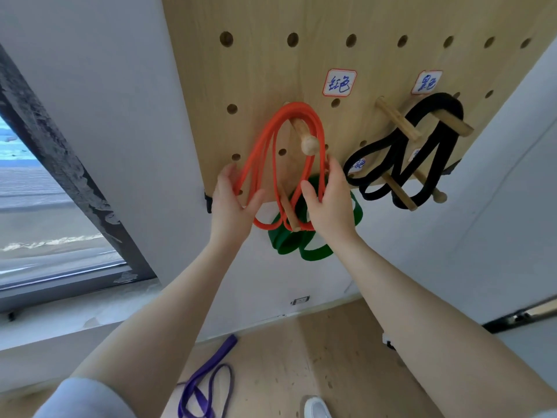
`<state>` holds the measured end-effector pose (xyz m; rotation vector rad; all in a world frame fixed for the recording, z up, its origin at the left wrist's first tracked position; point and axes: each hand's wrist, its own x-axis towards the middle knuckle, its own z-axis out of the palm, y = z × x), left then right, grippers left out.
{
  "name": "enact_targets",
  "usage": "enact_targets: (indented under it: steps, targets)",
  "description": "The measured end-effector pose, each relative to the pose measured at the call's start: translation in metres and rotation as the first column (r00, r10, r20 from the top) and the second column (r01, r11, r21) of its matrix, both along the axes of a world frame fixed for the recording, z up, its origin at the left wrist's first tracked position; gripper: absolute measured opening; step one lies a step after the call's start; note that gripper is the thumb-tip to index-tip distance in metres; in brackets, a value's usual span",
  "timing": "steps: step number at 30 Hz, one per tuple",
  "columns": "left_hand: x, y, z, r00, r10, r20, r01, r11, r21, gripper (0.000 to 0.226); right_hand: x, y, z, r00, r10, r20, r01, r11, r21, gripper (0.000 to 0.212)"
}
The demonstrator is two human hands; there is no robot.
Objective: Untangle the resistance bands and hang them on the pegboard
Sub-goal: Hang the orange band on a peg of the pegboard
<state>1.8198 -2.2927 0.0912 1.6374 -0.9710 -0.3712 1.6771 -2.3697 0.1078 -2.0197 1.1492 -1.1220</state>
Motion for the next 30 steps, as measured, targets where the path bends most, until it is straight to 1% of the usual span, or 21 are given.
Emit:
enact_targets:
  steps: [2, 4, 6, 9, 11, 14, 18, 20, 22, 24, 27, 28, 30]
  targets:
    - [-0.001, 0.001, 0.018, 0.998, -0.012, 0.056, 0.016, 0.998, -0.066, 0.061, 0.0, -0.002, 0.016, 0.998, 0.033, 0.049, -0.03, 0.998, -0.052, 0.049]
    - [0.0, 0.0, 0.037, 0.988, 0.013, 0.153, 0.009, 0.99, -0.141, 0.047, 0.001, -0.007, 0.036, 0.994, 0.065, 0.091, -0.055, 0.993, -0.108, 0.042]
    - [0.0, -0.004, 0.054, 0.971, 0.03, 0.237, 0.016, 0.982, -0.19, 0.037, 0.002, -0.014, 0.052, 0.991, 0.097, 0.09, -0.082, 0.985, -0.152, 0.038]
    - [-0.002, -0.013, 0.071, 0.946, -0.004, 0.324, 0.063, 0.983, -0.172, 0.033, 0.004, -0.027, 0.063, 0.983, 0.159, 0.088, -0.14, 0.972, -0.188, 0.033]
    - [-0.005, -0.018, 0.077, 0.947, -0.021, 0.321, 0.069, 0.988, -0.139, 0.033, 0.004, -0.033, 0.068, 0.976, 0.201, 0.086, -0.183, 0.966, -0.181, 0.031]
    - [-0.011, -0.024, 0.086, 0.961, -0.013, 0.275, 0.058, 0.986, -0.153, 0.035, 0.006, -0.039, 0.075, 0.949, 0.305, 0.085, -0.291, 0.945, -0.147, 0.032]
    - [-0.017, -0.03, 0.097, 0.972, -0.028, 0.231, 0.069, 0.982, -0.174, 0.024, 0.01, -0.045, 0.081, 0.924, 0.36, 0.13, -0.348, 0.931, -0.111, 0.027]
    - [-0.015, -0.034, 0.101, 0.978, -0.015, 0.207, 0.049, 0.985, -0.163, 0.022, 0.014, -0.049, 0.085, 0.916, 0.371, 0.152, -0.359, 0.928, -0.103, 0.026]
    - [-0.011, -0.039, 0.104, 0.981, 0.02, 0.194, 0.013, 0.986, -0.165, 0.019, 0.019, -0.053, 0.089, 0.906, 0.369, 0.205, -0.36, 0.929, -0.085, 0.025]
    - [-0.009, -0.043, 0.105, 0.98, 0.056, 0.193, -0.02, 0.984, -0.18, 0.019, 0.024, -0.054, 0.09, 0.901, 0.359, 0.242, -0.35, 0.933, -0.082, 0.021]
    - [-0.007, -0.045, 0.104, 0.974, 0.058, 0.22, -0.02, 0.985, -0.169, 0.015, 0.027, -0.057, 0.085, 0.924, 0.331, 0.193, -0.307, 0.941, -0.141, 0.011]
    - [-0.006, -0.044, 0.102, 0.971, 0.056, 0.233, -0.018, 0.987, -0.159, 0.015, 0.026, -0.058, 0.082, 0.93, 0.317, 0.188, -0.29, 0.944, -0.158, 0.011]
    - [-0.006, -0.042, 0.098, 0.964, 0.059, 0.26, -0.02, 0.988, -0.15, 0.018, 0.023, -0.06, 0.076, 0.936, 0.293, 0.197, -0.258, 0.948, -0.187, 0.02]
